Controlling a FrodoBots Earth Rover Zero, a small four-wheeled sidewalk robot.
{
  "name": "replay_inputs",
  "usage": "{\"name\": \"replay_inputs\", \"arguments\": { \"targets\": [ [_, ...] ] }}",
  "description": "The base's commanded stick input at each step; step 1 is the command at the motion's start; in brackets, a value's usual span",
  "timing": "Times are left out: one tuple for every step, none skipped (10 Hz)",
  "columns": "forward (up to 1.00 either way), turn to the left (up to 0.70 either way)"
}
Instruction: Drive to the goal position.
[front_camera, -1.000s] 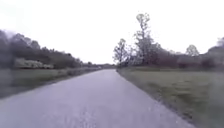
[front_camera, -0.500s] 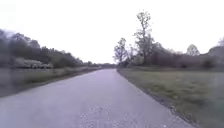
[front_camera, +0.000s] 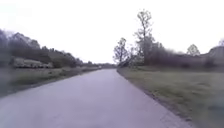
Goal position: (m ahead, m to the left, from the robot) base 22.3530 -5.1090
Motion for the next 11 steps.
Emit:
{"name": "replay_inputs", "arguments": {
  "targets": [
    [1.0,0.0],
    [1.0,0.0],
    [1.0,0.0],
    [1.0,0.0],
    [1.0,0.0],
    [1.0,0.0],
    [1.0,0.0],
    [1.0,0.0],
    [1.0,0.01],
    [1.0,0.06],
    [1.0,0.0]
  ]
}}
